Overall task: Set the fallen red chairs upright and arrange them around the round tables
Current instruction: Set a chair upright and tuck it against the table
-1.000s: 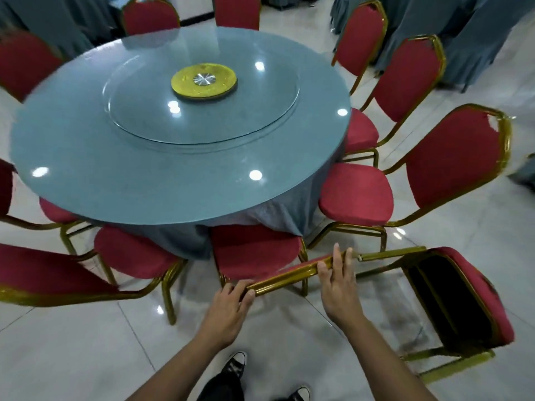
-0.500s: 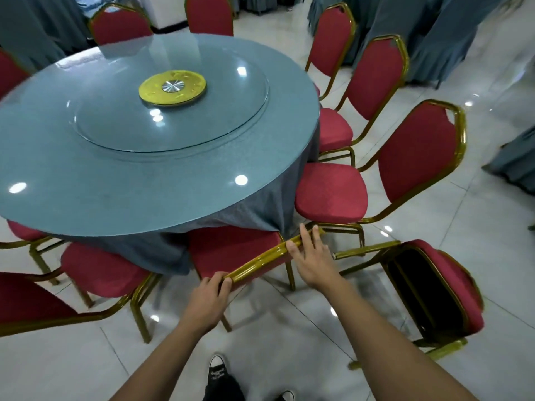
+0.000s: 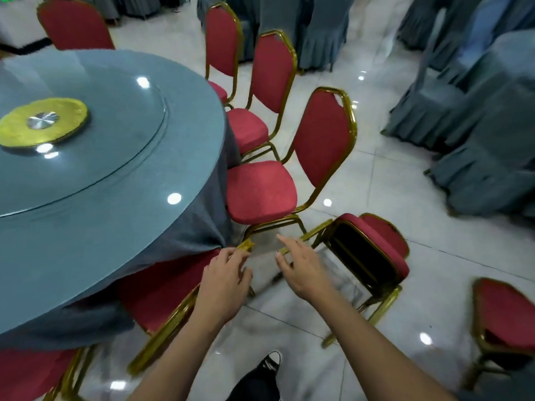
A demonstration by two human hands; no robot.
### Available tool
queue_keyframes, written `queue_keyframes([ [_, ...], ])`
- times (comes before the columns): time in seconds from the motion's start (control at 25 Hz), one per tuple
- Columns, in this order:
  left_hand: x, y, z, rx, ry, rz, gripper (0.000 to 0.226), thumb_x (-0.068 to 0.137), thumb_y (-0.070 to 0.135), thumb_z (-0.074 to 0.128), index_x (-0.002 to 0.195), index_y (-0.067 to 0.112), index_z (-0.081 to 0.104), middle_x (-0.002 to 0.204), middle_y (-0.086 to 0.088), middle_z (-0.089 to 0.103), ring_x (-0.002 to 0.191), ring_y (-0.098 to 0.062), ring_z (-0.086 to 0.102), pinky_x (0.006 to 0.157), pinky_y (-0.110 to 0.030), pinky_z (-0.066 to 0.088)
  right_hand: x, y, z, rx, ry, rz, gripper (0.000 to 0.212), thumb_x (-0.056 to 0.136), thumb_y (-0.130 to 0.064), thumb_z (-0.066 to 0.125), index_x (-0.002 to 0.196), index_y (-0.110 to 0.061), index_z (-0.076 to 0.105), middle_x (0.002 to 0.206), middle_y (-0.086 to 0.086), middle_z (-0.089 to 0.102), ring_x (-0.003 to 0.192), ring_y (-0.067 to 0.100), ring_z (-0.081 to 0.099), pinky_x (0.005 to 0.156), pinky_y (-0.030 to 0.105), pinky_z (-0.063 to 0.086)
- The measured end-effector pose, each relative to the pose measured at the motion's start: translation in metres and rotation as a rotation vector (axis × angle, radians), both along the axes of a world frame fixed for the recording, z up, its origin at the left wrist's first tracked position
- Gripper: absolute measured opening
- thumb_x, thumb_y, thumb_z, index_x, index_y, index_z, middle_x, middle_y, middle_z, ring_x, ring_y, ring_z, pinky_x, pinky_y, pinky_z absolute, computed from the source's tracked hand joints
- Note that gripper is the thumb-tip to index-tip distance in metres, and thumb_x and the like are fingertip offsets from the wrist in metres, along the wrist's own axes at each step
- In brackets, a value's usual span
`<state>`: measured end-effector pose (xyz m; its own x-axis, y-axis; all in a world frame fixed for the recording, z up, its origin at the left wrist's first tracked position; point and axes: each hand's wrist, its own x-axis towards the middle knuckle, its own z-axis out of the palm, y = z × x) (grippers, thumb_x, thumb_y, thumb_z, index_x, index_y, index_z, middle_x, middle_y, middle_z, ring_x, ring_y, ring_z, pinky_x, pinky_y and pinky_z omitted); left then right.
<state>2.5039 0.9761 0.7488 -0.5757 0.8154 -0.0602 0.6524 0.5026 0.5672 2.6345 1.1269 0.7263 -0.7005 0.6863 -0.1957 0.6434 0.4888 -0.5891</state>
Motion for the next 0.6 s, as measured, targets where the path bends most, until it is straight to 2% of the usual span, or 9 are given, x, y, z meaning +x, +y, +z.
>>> queue_keyframes([
  [0.2,0.039,0.095,0.011,0.059,-0.038,-0.296,0.030,0.100,0.034,0.051,0.130,0.031,0.055,0.129,0.011,0.050,0.116,-0.008,0.049,0.101,-0.031,0.043,0.071,0.045,0.024,0.077,0.058,-0.271,0.047,0.103,-0.042,0.044,0.149,-0.032,0.041,0.149,-0.009,0.044,0.138,0.013,0.037,0.114,0.032,0.030],
  [0.44,0.118,0.178,0.017,0.029,-0.111,-0.616,0.031,0.101,0.029,0.049,0.132,0.030,0.054,0.132,0.011,0.051,0.123,-0.010,0.047,0.108,-0.036,0.041,0.174,0.072,0.040,0.150,0.136,-0.613,0.041,0.101,-0.036,0.049,0.142,-0.033,0.047,0.139,-0.010,0.048,0.125,0.011,0.045,0.108,0.035,0.041],
  [0.6,0.183,0.222,0.024,0.019,-0.104,-0.791,0.031,0.101,0.029,0.049,0.132,0.030,0.055,0.132,0.012,0.052,0.123,-0.010,0.048,0.106,-0.035,0.043,0.250,0.087,0.043,0.192,0.182,-0.838,0.039,0.101,-0.033,0.050,0.140,-0.030,0.049,0.135,-0.011,0.051,0.123,0.008,0.048,0.105,0.027,0.040],
])
